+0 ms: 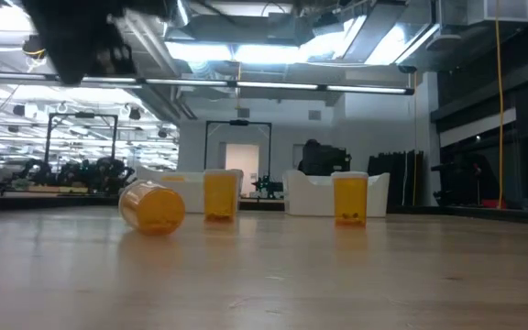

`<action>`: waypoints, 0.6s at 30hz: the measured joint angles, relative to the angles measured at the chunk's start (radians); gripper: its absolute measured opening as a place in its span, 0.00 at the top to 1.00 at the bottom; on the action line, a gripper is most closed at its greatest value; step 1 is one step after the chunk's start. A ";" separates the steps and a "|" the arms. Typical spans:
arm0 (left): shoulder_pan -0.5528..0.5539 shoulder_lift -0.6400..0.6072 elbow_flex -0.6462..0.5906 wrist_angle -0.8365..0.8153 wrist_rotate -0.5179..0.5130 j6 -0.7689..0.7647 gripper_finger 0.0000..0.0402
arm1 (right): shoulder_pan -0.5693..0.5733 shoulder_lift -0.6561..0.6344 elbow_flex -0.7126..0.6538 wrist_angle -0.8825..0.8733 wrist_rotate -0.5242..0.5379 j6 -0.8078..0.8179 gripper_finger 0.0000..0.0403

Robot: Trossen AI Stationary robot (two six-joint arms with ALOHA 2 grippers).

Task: Pick and place medicine bottles into bin by pill shape (circle, oval)
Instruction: Put the orange pill bottle into the left white bin, then put the bottom left large orange pill bottle into the left white bin

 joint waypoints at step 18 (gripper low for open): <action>0.145 -0.450 -0.100 -0.093 -0.177 0.327 1.00 | 0.299 0.015 -0.535 0.617 -0.082 0.212 0.44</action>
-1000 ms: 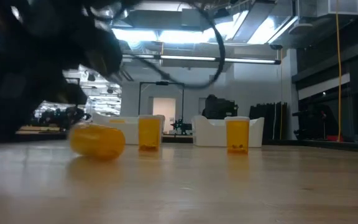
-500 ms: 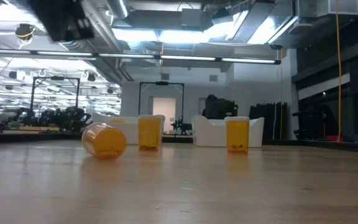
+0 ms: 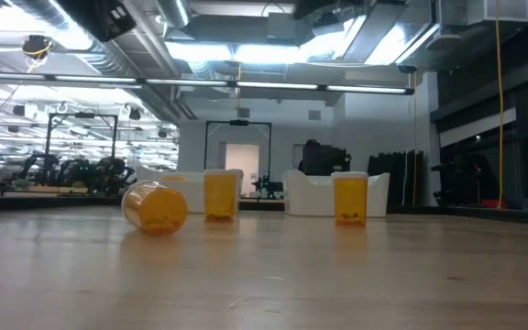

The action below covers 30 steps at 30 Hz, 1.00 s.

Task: Pick and place medicine bottles into bin by pill shape (circle, oval)
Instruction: Put the bottom left large orange pill bottle into the left white bin

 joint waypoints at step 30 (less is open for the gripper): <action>0.020 -0.827 -0.353 0.024 -0.070 -0.002 1.00 | -0.004 0.661 0.538 0.080 -0.095 0.048 0.44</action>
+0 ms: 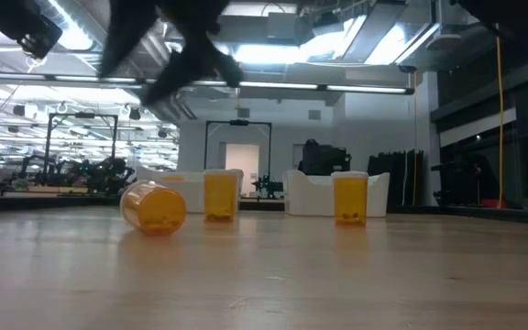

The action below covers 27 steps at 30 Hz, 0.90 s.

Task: Pick and place medicine bottles into bin by pill shape (circle, oval)
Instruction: Put the bottom left large orange pill bottle into the left white bin

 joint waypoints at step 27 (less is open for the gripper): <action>0.000 -0.063 0.000 -0.006 -0.022 -0.013 1.00 | -0.005 0.128 -0.002 -0.069 0.008 0.191 0.44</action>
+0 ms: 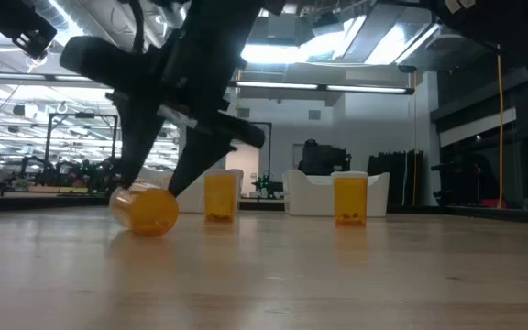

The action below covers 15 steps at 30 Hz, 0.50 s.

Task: Pick and place medicine bottles into bin by pill shape (circle, oval)
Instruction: Put the bottom left large orange pill bottle into the left white bin

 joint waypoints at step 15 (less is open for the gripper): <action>0.000 0.000 0.000 -0.027 0.000 0.000 1.00 | -0.024 0.061 0.001 0.059 -0.008 -0.002 0.44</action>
